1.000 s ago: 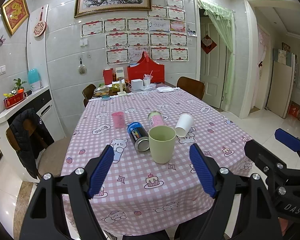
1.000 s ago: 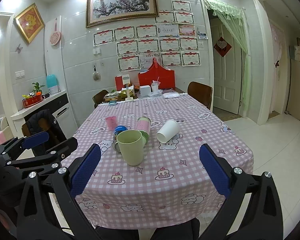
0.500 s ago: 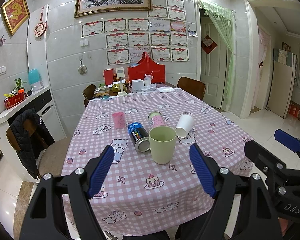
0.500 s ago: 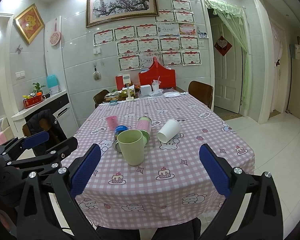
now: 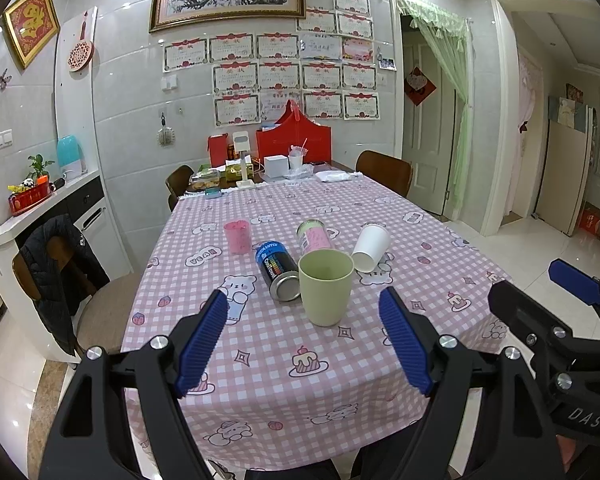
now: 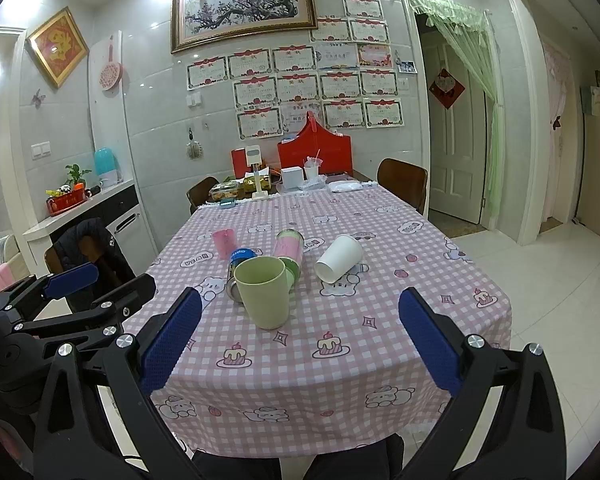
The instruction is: Flip cup upside down
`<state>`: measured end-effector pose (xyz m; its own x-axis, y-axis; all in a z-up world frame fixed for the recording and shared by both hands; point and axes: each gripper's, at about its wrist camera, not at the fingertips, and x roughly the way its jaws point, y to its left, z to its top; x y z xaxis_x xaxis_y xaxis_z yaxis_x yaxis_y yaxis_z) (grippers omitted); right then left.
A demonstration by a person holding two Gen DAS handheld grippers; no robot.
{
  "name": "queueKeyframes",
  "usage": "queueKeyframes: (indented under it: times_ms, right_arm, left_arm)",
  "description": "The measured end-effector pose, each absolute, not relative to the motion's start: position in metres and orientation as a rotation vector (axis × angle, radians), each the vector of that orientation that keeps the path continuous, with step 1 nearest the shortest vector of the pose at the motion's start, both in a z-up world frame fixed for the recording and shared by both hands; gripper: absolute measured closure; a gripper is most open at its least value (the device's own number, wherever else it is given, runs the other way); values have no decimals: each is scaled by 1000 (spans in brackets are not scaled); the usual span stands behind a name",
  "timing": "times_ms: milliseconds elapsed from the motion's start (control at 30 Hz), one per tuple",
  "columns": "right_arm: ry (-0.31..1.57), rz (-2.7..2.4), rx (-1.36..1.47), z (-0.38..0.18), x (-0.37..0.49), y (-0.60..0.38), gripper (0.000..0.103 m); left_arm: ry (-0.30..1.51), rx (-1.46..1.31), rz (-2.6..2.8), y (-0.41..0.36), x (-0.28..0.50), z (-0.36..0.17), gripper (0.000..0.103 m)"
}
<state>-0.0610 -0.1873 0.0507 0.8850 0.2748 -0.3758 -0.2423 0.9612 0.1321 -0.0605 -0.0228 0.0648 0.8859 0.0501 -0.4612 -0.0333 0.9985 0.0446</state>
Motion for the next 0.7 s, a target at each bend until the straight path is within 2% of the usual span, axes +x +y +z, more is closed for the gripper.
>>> queueKeyframes:
  times_ms: [700]
  right_arm:
    - [438, 269, 96, 44, -42, -190, 8]
  left_arm:
    - [505, 35, 33, -21, -42, 55, 26]
